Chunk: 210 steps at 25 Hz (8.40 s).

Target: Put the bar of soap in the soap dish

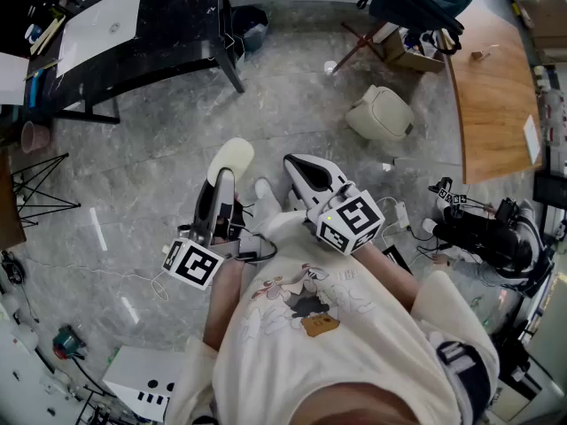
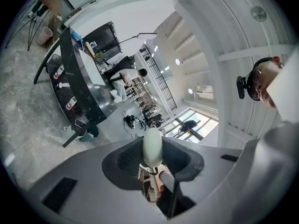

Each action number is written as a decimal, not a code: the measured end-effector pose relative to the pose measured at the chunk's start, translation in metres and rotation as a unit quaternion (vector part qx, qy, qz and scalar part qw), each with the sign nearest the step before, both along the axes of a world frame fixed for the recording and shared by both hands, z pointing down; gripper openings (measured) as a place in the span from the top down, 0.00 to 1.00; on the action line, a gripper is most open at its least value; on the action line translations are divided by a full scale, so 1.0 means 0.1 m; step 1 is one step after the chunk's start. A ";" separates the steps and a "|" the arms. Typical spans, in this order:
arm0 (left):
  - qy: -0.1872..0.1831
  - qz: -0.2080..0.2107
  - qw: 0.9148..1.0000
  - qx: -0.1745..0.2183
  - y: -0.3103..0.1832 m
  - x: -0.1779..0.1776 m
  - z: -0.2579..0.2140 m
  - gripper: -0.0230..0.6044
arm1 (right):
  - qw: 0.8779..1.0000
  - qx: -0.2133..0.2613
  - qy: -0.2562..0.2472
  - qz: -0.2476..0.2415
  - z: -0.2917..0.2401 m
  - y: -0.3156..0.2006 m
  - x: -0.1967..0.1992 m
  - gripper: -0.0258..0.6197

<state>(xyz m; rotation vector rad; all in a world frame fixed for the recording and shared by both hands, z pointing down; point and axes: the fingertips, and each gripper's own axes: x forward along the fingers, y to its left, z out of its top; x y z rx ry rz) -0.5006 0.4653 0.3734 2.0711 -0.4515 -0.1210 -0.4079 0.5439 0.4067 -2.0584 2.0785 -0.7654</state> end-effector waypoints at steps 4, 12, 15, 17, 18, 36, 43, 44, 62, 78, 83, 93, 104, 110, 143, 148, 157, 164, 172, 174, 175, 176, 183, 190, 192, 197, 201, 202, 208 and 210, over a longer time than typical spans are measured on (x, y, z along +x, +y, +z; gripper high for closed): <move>-0.007 0.013 1.000 -0.002 0.21 0.21 0.02 0.76 | 0.999 -0.020 0.000 0.030 0.09 0.30 0.26 0.95; -0.010 0.005 1.000 -0.002 0.46 0.56 -0.04 0.76 | 0.999 -0.005 -0.010 0.036 0.03 0.54 0.73 0.95; -0.017 0.003 1.000 0.000 0.49 0.73 -0.05 0.76 | 0.998 0.008 -0.053 0.043 0.02 0.59 0.97 0.95; -0.023 0.003 1.000 0.005 0.53 0.87 -0.05 0.76 | 0.997 0.001 -0.061 0.052 0.12 0.65 1.16 0.95; -0.025 0.004 1.000 0.008 0.54 0.94 -0.05 0.76 | 0.996 -0.002 -0.061 0.058 0.17 0.69 1.24 0.95; -0.017 0.005 1.000 -0.009 -0.29 1.87 0.21 0.76 | 0.993 -0.040 -0.046 0.099 0.51 0.14 2.31 0.95; 0.009 0.021 1.000 -0.007 -1.48 2.27 0.11 0.76 | 0.993 -0.064 -0.024 0.097 0.49 -1.03 2.66 0.95; 0.012 0.025 1.000 -0.010 -1.62 2.30 0.10 0.76 | 0.993 -0.065 -0.016 0.098 0.45 -1.19 2.70 0.95; 0.037 -0.009 0.999 -0.032 -3.23 2.83 0.10 0.76 | 0.998 -0.053 0.029 0.023 0.06 -3.38 3.25 0.95; 0.031 -0.246 0.969 -0.010 -4.76 3.91 -0.01 0.76 | 0.978 0.001 0.021 -0.208 -0.16 -5.55 4.63 0.95; -0.029 -0.317 0.948 -0.028 -5.01 3.91 0.17 0.76 | 0.965 -0.006 0.003 -0.264 -0.07 -5.91 4.83 0.95; -0.087 -0.342 0.936 -0.002 -5.42 3.91 0.39 0.76 | 0.935 -0.007 -0.005 -0.355 0.06 -6.25 4.73 0.95; -0.233 -0.305 0.920 0.078 -5.83 3.99 0.40 0.76 | 0.934 0.008 0.000 -0.357 -0.02 -6.27 4.59 0.95; -0.380 -0.257 0.873 0.164 -6.04 4.08 0.46 0.76 | 0.932 -0.020 0.019 -0.362 0.15 -6.34 4.50 0.95; -0.694 -0.047 0.629 0.347 -6.58 4.45 1.50 0.76 | 0.917 -0.076 0.062 -0.385 0.73 -6.88 4.32 0.95; -0.704 -0.027 0.617 0.351 -6.61 4.49 1.60 0.76 | 0.920 -0.080 0.058 -0.379 0.73 -6.92 4.38 0.95; -0.726 0.012 0.602 0.331 -6.68 4.49 1.76 0.76 | 0.927 -0.075 0.044 -0.366 0.63 -7.00 4.41 0.95; -0.701 0.013 0.634 0.326 -6.67 4.55 1.72 0.70 | 0.927 -0.079 0.030 -0.365 0.65 -6.98 4.39 0.95; -0.703 0.008 0.632 0.325 -6.67 4.54 1.69 0.70 | 0.929 -0.085 0.023 -0.360 0.66 -6.91 4.43 0.95; -0.700 0.004 0.636 0.324 -6.66 4.55 1.67 0.70 | 0.929 -0.085 0.024 -0.359 0.66 -6.90 4.45 0.95; -0.697 0.001 0.641 0.322 -6.65 4.56 1.64 0.70 | 0.929 -0.084 0.025 -0.359 0.65 -6.90 4.46 0.95; -0.691 -0.005 0.648 0.318 -6.64 4.57 1.61 0.70 | 0.929 -0.082 0.025 -0.359 0.63 -6.90 4.47 0.95; -0.639 -0.070 0.716 0.274 -6.58 4.51 1.30 0.72 | 0.929 -0.069 0.031 -0.364 0.52 -6.84 4.45 0.95; -0.583 -0.138 0.764 0.239 -6.39 4.35 1.02 0.86 | 0.924 -0.055 0.042 -0.376 0.43 -6.78 4.36 0.95; -0.578 -0.150 0.764 0.243 -6.31 4.31 0.93 0.89 | 0.922 -0.051 0.046 -0.380 0.39 -6.74 4.33 0.95; -0.546 -0.176 0.784 0.238 -6.09 4.27 0.72 0.95 | 0.920 -0.039 0.051 -0.386 0.28 -6.66 4.25 0.95; -0.491 -0.205 0.821 0.208 -5.90 4.28 0.54 0.95 | 0.919 -0.033 0.057 -0.389 0.25 -6.61 4.19 0.95; -0.480 -0.213 0.827 0.202 -5.86 4.28 0.51 0.95 | 0.918 -0.031 0.057 -0.391 0.24 -6.60 4.18 0.95; -0.436 -0.260 0.843 0.179 -5.61 4.21 0.38 0.95 | 0.919 -0.008 0.061 -0.390 0.08 -6.57 4.09 0.95; -0.423 -0.272 0.848 0.168 -5.54 4.20 0.39 0.95 | 0.918 -0.004 0.061 -0.391 0.05 -6.55 4.06 0.95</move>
